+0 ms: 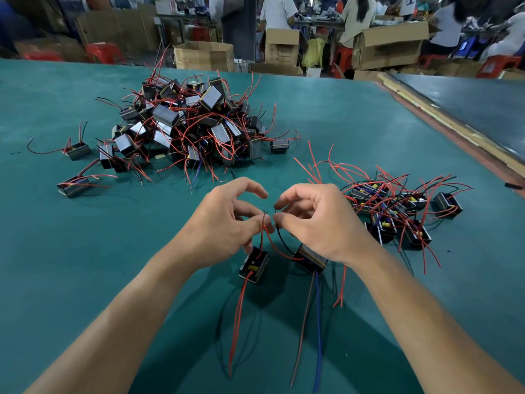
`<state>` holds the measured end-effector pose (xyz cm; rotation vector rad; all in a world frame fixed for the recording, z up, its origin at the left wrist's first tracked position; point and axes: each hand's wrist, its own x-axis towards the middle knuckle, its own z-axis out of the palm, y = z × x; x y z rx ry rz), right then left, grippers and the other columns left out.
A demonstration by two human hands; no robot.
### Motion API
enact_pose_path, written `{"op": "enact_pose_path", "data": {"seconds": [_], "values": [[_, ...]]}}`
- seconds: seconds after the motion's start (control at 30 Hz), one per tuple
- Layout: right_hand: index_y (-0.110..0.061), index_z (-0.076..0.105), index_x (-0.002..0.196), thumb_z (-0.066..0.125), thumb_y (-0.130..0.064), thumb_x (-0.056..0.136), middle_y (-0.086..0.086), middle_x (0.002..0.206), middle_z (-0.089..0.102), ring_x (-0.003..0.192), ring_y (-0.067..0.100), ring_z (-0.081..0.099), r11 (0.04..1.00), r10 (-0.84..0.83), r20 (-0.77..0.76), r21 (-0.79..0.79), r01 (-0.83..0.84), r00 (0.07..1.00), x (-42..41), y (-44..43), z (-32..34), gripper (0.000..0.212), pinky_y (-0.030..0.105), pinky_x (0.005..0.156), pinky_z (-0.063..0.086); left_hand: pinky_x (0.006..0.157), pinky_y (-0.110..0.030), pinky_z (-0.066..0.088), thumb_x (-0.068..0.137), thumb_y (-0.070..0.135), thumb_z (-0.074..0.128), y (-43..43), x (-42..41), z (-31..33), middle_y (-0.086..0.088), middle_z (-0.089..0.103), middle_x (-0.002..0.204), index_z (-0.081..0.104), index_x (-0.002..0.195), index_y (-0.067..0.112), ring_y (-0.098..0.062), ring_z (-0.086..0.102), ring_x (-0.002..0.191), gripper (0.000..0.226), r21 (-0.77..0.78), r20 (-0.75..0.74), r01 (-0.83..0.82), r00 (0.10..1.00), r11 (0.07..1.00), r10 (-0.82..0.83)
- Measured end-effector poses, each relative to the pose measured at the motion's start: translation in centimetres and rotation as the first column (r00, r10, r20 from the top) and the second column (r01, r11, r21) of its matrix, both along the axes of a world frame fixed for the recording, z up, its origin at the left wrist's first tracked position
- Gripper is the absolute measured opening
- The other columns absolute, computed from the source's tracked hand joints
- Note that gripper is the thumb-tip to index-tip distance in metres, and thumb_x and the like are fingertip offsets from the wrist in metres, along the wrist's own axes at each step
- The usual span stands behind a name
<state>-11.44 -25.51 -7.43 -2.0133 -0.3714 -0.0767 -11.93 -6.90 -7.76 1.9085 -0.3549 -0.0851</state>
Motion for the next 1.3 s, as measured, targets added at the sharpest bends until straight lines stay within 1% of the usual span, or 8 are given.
{"op": "enact_pose_path", "data": {"seconds": [0.13,0.33,0.6,0.8,0.9,1.03,1.1,1.3], "values": [[-0.020,0.070,0.078,0.077,-0.008,0.083,-0.009,0.067,0.074,0.058,0.007,0.064,0.999,0.042,0.016,-0.003,-0.042,0.999,-0.05,0.05,-0.04,0.014,0.031,0.060,0.054,0.047,-0.026,0.049,0.093,0.005,0.064,-0.19,-0.07,0.10,-0.004,0.076,0.077,0.060,0.092,0.012,-0.018,0.056,0.044,0.008,-0.003,-0.028,-0.002,1.000,1.000,0.002],[-0.022,0.070,0.073,0.078,-0.008,0.081,-0.006,0.066,0.073,0.056,0.003,0.062,0.999,0.043,0.038,-0.007,-0.042,0.998,0.19,-0.09,-0.11,0.018,0.021,0.058,0.051,0.044,-0.019,0.045,0.092,0.003,0.063,-0.34,-0.34,0.30,-0.007,0.075,0.076,0.065,0.083,0.009,-0.017,0.057,0.041,0.011,-0.013,-0.049,-0.004,0.999,1.000,0.003],[-0.024,0.062,0.093,0.079,-0.014,0.083,-0.003,0.071,0.075,0.051,0.009,0.050,0.998,0.059,-0.034,0.032,-0.058,0.998,0.04,-0.22,-0.22,0.022,0.026,0.054,0.043,0.048,-0.020,0.047,0.090,0.001,0.064,-0.15,-0.32,0.29,-0.004,0.074,0.072,0.075,0.085,0.010,-0.016,0.058,0.046,0.015,0.007,-0.020,-0.001,1.000,1.000,0.002],[-0.021,0.068,0.075,0.079,-0.010,0.081,-0.004,0.064,0.069,0.054,0.011,0.055,0.998,0.059,0.022,0.007,-0.060,0.998,0.20,-0.25,-0.18,0.017,0.032,0.057,0.046,0.052,-0.024,0.047,0.080,0.004,0.077,0.02,-0.22,0.20,0.006,0.072,0.070,0.078,0.087,0.018,-0.014,0.058,0.047,0.015,0.043,0.000,0.009,1.000,0.999,-0.009],[-0.021,0.068,0.077,0.081,-0.013,0.080,0.000,0.071,0.070,0.059,0.014,0.059,0.999,0.042,0.019,-0.009,-0.041,0.999,0.19,-0.20,-0.23,0.015,0.038,0.060,0.051,0.053,-0.025,0.046,0.078,0.011,0.080,-0.04,-0.25,0.18,0.007,0.071,0.066,0.079,0.081,0.023,-0.013,0.056,0.048,0.012,0.048,0.016,-0.023,1.000,0.999,0.022],[-0.020,0.069,0.072,0.081,-0.015,0.079,-0.007,0.067,0.070,0.056,0.002,0.057,0.998,0.052,0.018,-0.031,-0.052,0.998,0.16,-0.33,-0.05,0.015,0.019,0.055,0.044,0.054,-0.029,0.042,0.078,0.013,0.081,-0.13,-0.34,0.32,0.001,0.069,0.061,0.078,0.077,0.029,-0.015,0.052,0.050,0.017,0.043,0.027,-0.025,0.999,0.999,0.023],[-0.019,0.070,0.069,0.080,-0.012,0.079,-0.011,0.061,0.067,0.053,-0.001,0.055,0.998,0.057,0.015,-0.024,-0.057,0.998,0.11,-0.27,0.09,0.017,0.014,0.054,0.041,0.053,-0.028,0.040,0.078,0.014,0.081,-0.19,-0.38,0.36,0.007,0.067,0.058,0.078,0.076,0.030,-0.014,0.051,0.049,0.016,0.043,0.027,-0.025,0.999,0.999,0.024],[-0.014,0.070,0.068,0.078,-0.008,0.081,-0.008,0.059,0.065,0.053,0.002,0.053,0.998,0.067,-0.002,0.004,-0.067,0.998,-0.01,-0.28,0.26,0.017,0.019,0.055,0.044,0.050,-0.019,0.040,0.082,0.016,0.078,-0.30,-0.33,0.16,0.006,0.059,0.046,0.077,0.076,0.027,-0.008,0.050,0.043,0.012,0.062,-0.006,-0.028,1.000,0.998,0.029]]}}
